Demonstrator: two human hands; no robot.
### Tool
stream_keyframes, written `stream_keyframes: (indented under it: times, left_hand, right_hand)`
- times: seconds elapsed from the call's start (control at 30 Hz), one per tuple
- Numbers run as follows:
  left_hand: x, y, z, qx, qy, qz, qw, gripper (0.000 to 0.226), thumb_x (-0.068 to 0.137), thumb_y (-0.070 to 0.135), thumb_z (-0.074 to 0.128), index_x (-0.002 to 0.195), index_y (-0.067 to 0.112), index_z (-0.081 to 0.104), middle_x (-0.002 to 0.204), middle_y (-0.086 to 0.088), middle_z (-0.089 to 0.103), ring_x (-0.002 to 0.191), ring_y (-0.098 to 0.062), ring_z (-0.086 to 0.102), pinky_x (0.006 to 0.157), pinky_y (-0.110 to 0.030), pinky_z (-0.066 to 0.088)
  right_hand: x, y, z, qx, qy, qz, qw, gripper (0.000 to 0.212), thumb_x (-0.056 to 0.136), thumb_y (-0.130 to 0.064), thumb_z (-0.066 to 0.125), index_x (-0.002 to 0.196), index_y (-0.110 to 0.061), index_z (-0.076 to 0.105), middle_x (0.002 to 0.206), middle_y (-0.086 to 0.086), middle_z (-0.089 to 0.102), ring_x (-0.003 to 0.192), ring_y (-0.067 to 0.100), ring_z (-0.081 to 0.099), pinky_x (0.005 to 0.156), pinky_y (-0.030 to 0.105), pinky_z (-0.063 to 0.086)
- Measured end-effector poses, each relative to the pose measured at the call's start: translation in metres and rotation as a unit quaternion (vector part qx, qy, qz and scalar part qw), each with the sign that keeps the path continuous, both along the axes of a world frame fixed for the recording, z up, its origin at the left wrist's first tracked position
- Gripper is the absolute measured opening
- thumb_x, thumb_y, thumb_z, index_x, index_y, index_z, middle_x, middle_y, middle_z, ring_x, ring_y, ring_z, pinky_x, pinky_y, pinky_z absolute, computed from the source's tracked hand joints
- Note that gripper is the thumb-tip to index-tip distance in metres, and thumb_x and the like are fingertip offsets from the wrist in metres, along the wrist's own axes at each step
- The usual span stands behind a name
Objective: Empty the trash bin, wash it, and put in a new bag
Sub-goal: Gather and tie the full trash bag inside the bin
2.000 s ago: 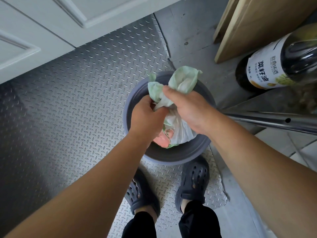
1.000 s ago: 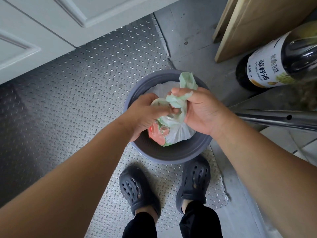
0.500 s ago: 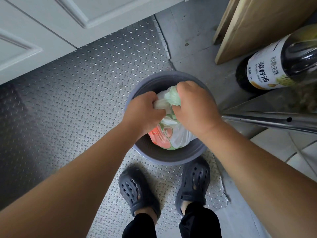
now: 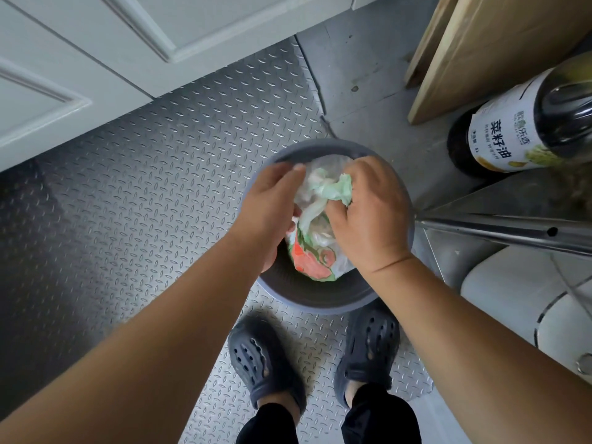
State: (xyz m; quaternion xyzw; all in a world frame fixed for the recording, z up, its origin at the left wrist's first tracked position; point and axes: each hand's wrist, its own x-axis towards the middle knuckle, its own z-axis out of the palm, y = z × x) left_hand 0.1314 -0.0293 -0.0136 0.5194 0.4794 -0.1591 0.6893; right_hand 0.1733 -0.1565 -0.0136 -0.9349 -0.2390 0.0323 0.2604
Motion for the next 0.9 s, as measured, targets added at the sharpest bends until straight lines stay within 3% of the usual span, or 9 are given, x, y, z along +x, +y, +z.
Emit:
stream_keyframes:
  times: [0.07,0.17,0.23,0.37,0.47,0.53,0.6,0.77,0.9]
  left_hand:
    - [-0.004,0.001,-0.003,0.002,-0.061,-0.023,0.998,0.041,0.082,0.006,0.062,0.12,0.021,0.066,0.112,-0.004,0.069,0.078,-0.019,0.065,0.066,-0.026,0.051]
    - [-0.006,0.005,0.002,-0.044,-0.121,-0.094,0.987,0.039,0.076,-0.004,0.054,0.109,0.009,0.07,0.076,0.005,0.072,0.056,-0.004,0.063,0.051,-0.013,0.046]
    - [-0.005,0.007,0.003,0.006,-0.097,-0.129,0.987,0.029,0.072,0.006,0.054,0.095,0.015,0.07,0.058,0.013,0.063,0.047,0.0,0.053,0.048,-0.011,0.042]
    - [-0.001,0.016,0.005,0.041,-0.01,-0.159,0.986,0.008,0.071,0.027,0.061,0.071,0.021,0.066,0.055,0.009,0.052,0.052,-0.009,0.046,0.054,-0.021,0.041]
    - [0.005,0.017,0.007,-0.042,0.062,-0.177,0.981,0.045,0.081,0.061,0.055,0.092,0.019,0.068,0.078,0.004,0.057,0.072,-0.019,0.045,0.074,-0.033,0.04]
    - [0.008,0.013,0.007,-0.074,0.074,-0.145,0.984,0.056,0.082,0.062,0.057,0.107,0.013,0.071,0.094,-0.002,0.061,0.083,-0.022,0.05,0.085,-0.04,0.044]
    - [0.01,0.011,0.006,-0.083,0.063,-0.061,0.993,0.04,0.087,0.038,0.067,0.111,0.006,0.073,0.094,-0.006,0.067,0.087,-0.023,0.057,0.096,-0.046,0.048]
    - [0.009,0.018,0.002,-0.063,0.089,0.079,0.991,0.007,0.078,0.012,0.074,0.085,0.011,0.073,0.062,0.002,0.069,0.053,-0.013,0.061,0.061,-0.025,0.05]
    - [0.007,0.018,0.001,-0.054,0.107,0.129,0.984,0.015,0.07,0.015,0.08,0.084,0.013,0.074,0.06,0.006,0.067,0.06,-0.013,0.059,0.069,-0.026,0.047]
  right_hand:
    - [0.0,0.001,0.002,0.003,-0.004,0.007,1.0,0.017,0.072,-0.013,0.058,0.076,0.003,0.057,0.078,0.024,0.06,0.072,0.04,0.059,0.059,0.04,0.044]
    - [0.004,0.001,0.003,-0.009,0.003,0.021,1.0,0.018,0.065,0.001,0.071,0.074,0.003,0.055,0.075,0.023,0.058,0.064,0.039,0.058,0.051,0.04,0.046]
    - [0.007,-0.001,0.0,-0.025,0.006,0.034,0.999,0.023,0.061,0.008,0.073,0.072,0.002,0.054,0.073,0.023,0.057,0.062,0.039,0.056,0.047,0.041,0.047]
    - [0.008,-0.005,-0.004,-0.051,0.002,0.016,0.999,0.03,0.059,0.005,0.079,0.071,0.0,0.053,0.072,0.021,0.056,0.059,0.038,0.055,0.047,0.032,0.037]
    - [0.002,-0.004,-0.005,-0.037,-0.01,0.018,0.999,0.034,0.056,-0.004,0.083,0.072,-0.002,0.053,0.073,0.019,0.058,0.061,0.036,0.058,0.047,0.033,0.042]
    - [0.0,-0.002,-0.006,-0.031,-0.012,0.018,0.999,0.033,0.056,-0.007,0.082,0.073,-0.002,0.054,0.074,0.019,0.059,0.063,0.036,0.059,0.048,0.032,0.042]
    - [-0.001,0.0,-0.008,-0.025,-0.007,0.028,0.999,0.031,0.057,-0.007,0.081,0.074,-0.003,0.055,0.075,0.017,0.059,0.065,0.036,0.06,0.049,0.032,0.041]
    - [-0.008,-0.005,-0.012,-0.016,0.029,0.068,0.997,0.025,0.071,-0.007,0.083,0.081,-0.002,0.061,0.08,0.015,0.063,0.062,0.038,0.061,0.044,0.039,0.049]
    - [-0.014,-0.018,-0.008,0.031,0.025,0.051,0.998,0.015,0.089,-0.012,0.06,0.098,-0.003,0.068,0.085,0.011,0.072,0.068,0.035,0.066,0.052,0.039,0.054]
